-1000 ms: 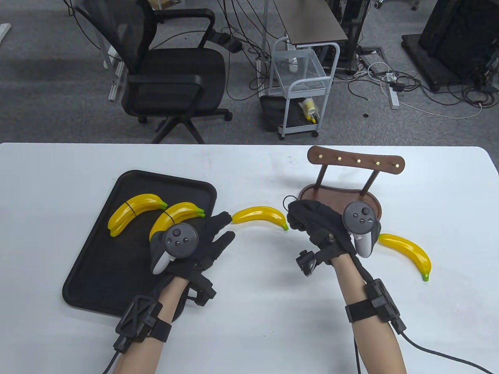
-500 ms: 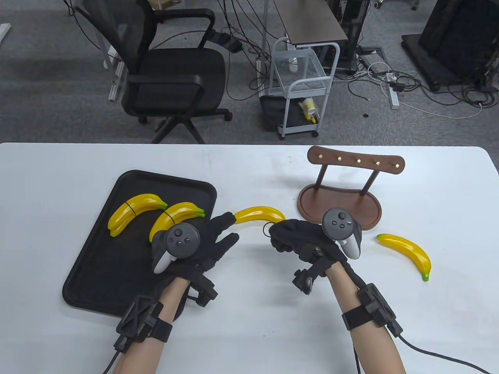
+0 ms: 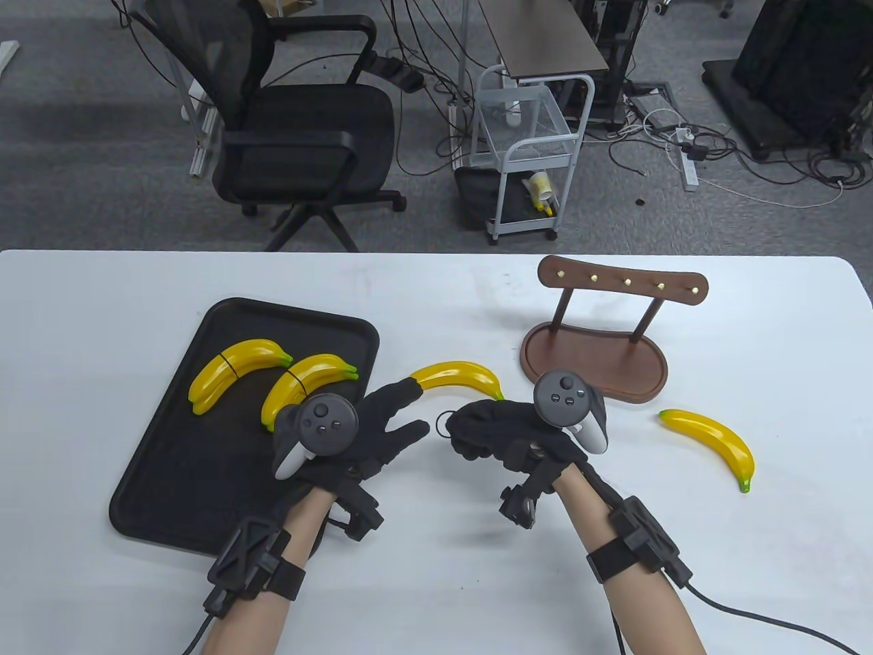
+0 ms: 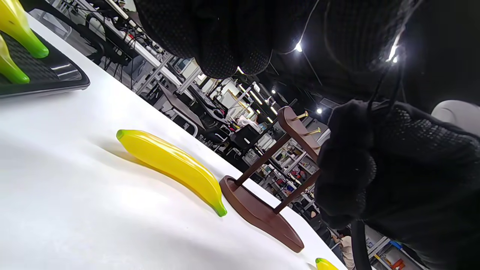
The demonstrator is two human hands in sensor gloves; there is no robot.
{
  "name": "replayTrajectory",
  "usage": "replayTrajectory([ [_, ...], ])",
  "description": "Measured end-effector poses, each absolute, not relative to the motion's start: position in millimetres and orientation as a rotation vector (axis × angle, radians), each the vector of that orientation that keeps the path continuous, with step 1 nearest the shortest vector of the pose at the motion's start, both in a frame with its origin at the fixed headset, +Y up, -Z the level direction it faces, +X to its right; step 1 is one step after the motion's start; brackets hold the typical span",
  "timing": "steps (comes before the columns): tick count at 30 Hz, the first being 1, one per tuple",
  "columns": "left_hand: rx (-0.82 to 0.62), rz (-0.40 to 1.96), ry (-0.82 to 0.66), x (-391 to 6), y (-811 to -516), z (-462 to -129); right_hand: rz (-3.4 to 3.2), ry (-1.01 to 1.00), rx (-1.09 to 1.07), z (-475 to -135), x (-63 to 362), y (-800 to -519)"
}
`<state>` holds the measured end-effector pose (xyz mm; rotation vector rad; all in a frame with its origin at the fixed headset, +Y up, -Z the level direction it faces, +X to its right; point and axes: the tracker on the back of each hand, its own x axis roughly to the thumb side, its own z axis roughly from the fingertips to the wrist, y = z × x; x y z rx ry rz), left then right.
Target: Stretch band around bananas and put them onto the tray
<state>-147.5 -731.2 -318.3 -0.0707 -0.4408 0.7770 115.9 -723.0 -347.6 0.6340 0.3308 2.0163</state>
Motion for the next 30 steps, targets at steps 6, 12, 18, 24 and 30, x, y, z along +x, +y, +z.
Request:
replayTrajectory([
  [6, -0.092, 0.765, -0.458, -143.4, -735.4, -318.9, 2.020, 0.374, 0.660, -347.6, 111.9, -725.9],
  [12, -0.095, 0.752, -0.467, -141.6, -736.2, -319.0, 1.999, 0.436, 0.694, -346.7, 106.0, -729.9],
  [18, -0.118, 0.742, -0.491, -137.9, -740.0, -318.7, 2.008, 0.480, 0.716, -346.8, 103.4, -732.6],
  [24, -0.136, 0.745, -0.526, -132.7, -740.6, -317.4, 1.974, 0.566, 0.758, -346.0, 99.4, -737.2],
  [30, -0.145, 0.737, -0.563, -126.9, -738.7, -315.1, 1.937, 0.627, 0.771, -345.6, 98.6, -739.0],
])
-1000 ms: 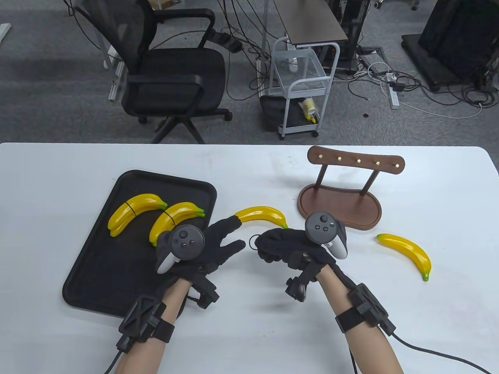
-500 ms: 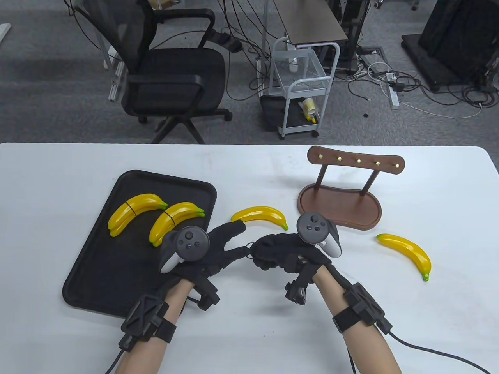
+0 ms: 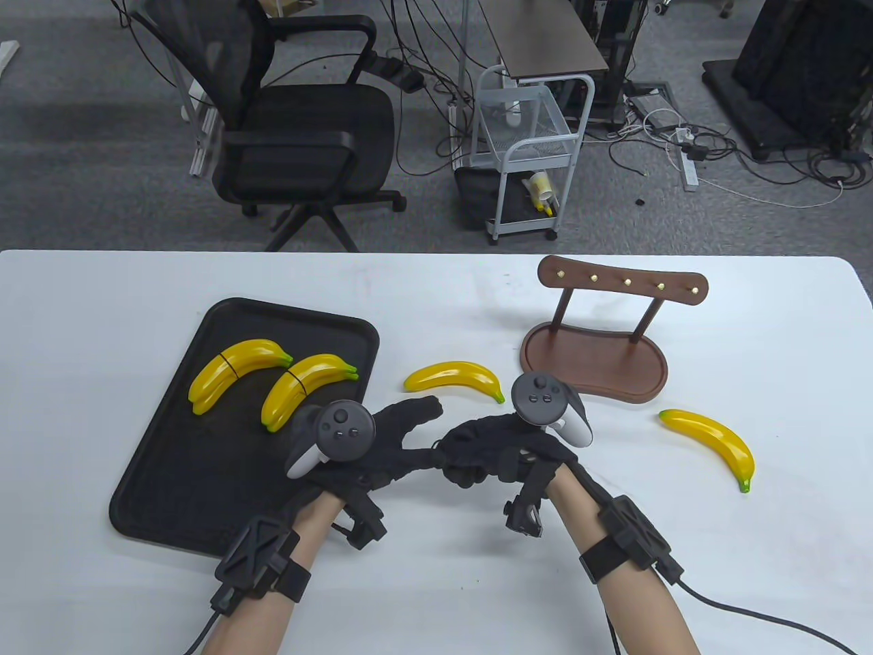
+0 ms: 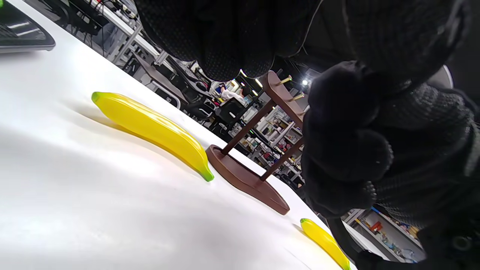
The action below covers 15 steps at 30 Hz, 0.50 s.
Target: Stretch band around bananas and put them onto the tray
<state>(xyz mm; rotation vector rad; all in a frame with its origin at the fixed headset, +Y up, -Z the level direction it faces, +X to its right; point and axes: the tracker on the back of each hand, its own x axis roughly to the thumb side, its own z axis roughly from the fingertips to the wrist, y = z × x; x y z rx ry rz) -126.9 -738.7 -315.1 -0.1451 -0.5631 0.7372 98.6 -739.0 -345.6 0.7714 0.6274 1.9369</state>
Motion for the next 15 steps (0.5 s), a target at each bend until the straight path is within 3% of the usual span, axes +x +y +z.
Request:
replayTrajectory([
  [9, -0.142, 0.728, -0.591, -120.1, -735.1, -312.1, 1.954, 0.607, 0.763, -341.4, 93.1, -738.7],
  [15, -0.145, 0.790, -0.578, -125.8, -734.2, -314.4, 2.067, 0.478, 0.736, -339.7, 92.6, -733.8],
])
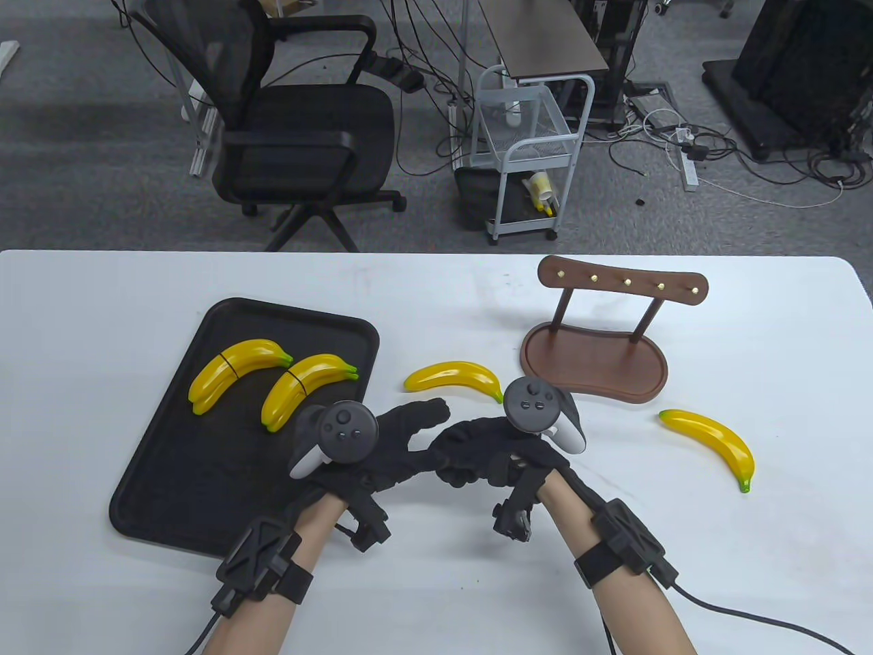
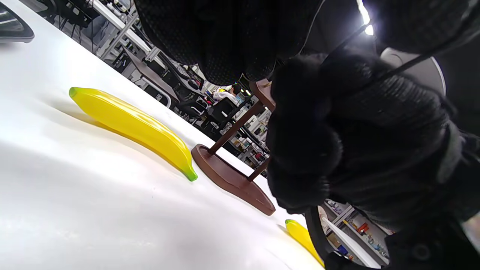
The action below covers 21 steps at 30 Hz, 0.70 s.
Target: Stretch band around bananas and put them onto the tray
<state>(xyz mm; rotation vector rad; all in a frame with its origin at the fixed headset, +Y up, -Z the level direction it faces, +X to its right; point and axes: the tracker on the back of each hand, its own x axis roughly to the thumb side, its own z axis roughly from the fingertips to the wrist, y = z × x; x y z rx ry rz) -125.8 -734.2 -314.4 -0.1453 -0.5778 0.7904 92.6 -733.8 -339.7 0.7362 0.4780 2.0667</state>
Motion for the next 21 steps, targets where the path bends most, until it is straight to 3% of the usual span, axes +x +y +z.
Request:
replayTrajectory([
  [7, -0.192, 0.967, -0.556, -134.9, -736.3, -320.0, 2.220, 0.294, 0.690, -340.3, 98.4, -726.1],
  [21, -0.311, 1.087, -0.592, -135.3, -741.0, -323.5, 2.312, 0.074, 0.566, -340.5, 112.0, -712.2],
])
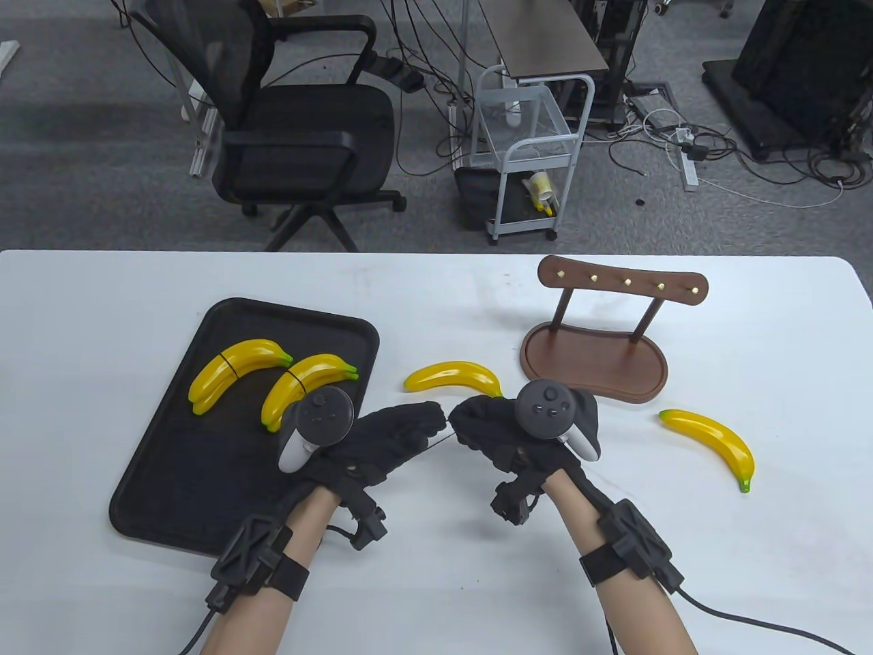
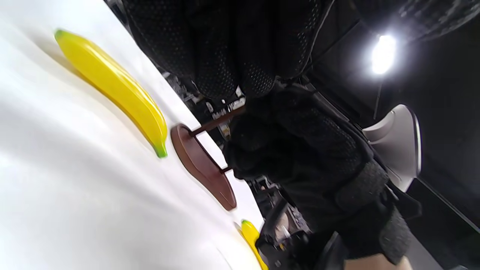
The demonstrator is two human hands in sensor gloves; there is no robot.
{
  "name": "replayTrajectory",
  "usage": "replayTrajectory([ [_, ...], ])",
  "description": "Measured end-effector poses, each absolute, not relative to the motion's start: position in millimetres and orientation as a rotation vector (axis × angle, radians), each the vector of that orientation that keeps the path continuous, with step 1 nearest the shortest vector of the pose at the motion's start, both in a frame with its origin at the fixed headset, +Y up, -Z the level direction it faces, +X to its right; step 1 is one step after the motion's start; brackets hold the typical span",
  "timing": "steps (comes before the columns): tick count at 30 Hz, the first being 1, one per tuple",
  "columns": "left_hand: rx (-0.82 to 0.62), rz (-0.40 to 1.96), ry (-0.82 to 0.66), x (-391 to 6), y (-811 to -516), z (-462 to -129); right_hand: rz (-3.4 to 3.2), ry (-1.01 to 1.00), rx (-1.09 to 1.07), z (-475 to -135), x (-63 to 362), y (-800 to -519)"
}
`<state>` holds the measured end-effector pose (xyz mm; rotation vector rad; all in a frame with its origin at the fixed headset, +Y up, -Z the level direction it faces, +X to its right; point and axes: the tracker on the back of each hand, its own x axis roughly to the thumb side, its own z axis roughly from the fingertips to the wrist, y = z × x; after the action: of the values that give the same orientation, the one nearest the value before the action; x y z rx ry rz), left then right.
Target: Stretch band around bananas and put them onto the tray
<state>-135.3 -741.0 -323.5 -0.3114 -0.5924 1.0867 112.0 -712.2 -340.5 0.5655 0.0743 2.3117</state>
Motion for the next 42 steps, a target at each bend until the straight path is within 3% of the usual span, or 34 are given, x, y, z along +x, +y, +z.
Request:
replayTrajectory([
  [5, -0.318, 1.109, -0.616, -134.1, -738.3, -322.9, 2.310, 0.041, 0.557, -338.7, 109.4, -710.3],
  [26, -0.343, 1.235, -0.637, -137.8, -733.1, -323.8, 2.116, 0.226, 0.602, -343.1, 106.4, -729.2],
  [33, -0.333, 1.231, -0.653, -136.9, -727.0, -322.4, 1.923, 0.347, 0.627, -346.7, 108.3, -735.7],
  [42, -0.314, 1.181, -0.650, -139.0, -723.9, -322.2, 1.919, 0.351, 0.610, -349.3, 109.4, -739.7],
])
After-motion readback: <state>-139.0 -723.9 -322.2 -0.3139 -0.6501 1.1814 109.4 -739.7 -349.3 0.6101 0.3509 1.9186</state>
